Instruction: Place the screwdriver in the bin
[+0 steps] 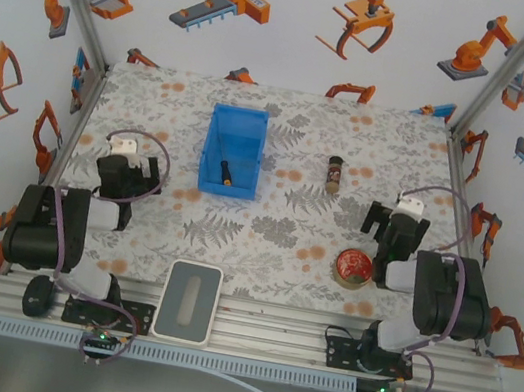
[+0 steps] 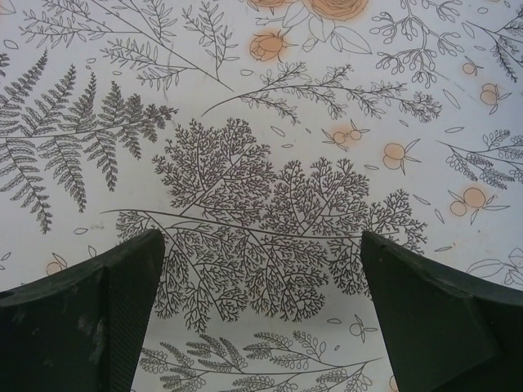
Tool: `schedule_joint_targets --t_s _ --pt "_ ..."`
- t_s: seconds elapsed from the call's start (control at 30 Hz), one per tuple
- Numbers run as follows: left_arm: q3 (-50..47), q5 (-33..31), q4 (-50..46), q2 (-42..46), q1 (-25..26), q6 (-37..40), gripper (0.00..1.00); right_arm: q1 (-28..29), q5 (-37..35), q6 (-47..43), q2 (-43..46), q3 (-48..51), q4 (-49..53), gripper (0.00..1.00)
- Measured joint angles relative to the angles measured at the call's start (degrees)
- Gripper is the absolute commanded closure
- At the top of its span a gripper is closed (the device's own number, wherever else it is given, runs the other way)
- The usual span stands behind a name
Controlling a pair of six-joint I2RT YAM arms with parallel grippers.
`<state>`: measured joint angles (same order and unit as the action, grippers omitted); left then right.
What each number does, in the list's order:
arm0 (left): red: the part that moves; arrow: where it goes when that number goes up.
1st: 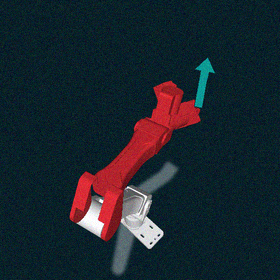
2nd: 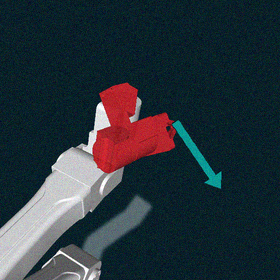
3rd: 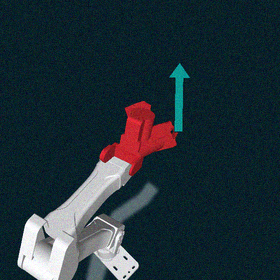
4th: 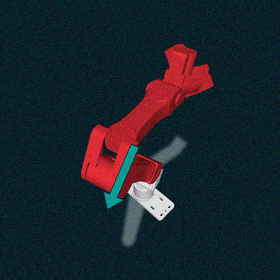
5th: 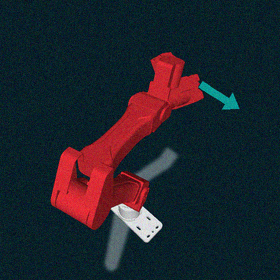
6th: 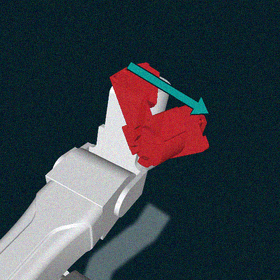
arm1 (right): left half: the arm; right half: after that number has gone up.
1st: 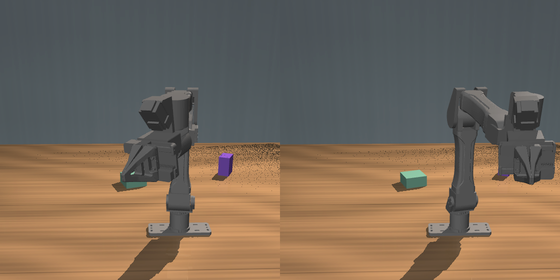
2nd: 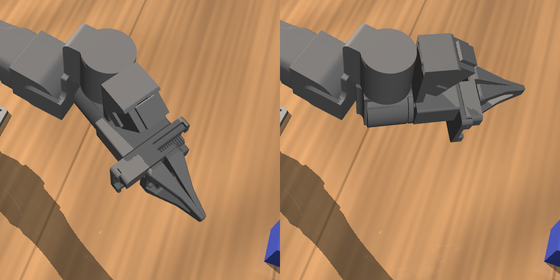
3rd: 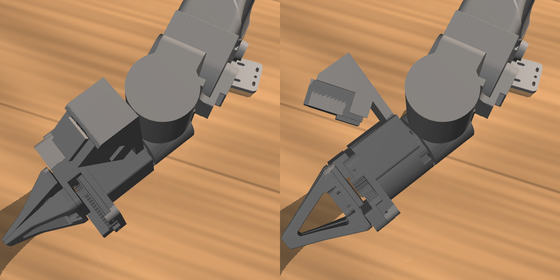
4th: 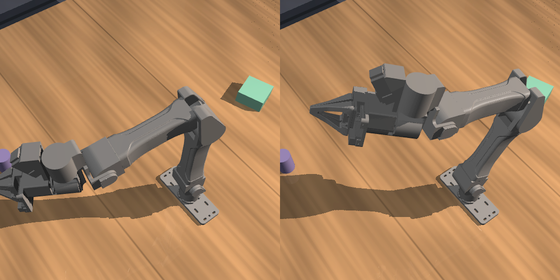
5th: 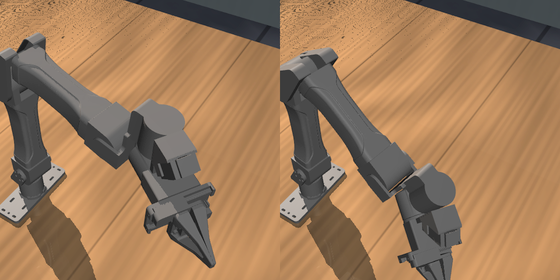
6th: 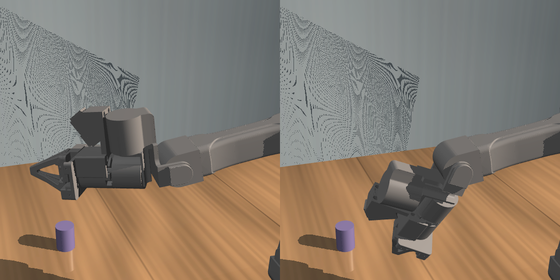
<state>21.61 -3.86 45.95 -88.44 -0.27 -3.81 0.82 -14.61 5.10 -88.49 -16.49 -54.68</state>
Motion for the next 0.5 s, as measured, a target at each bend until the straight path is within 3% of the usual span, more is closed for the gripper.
schedule_joint_targets --t_s 0.5 --pt "0.46 -0.22 0.79 -0.02 1.01 0.22 0.03 0.00 0.46 -0.04 0.00 -3.39 1.77 0.01"
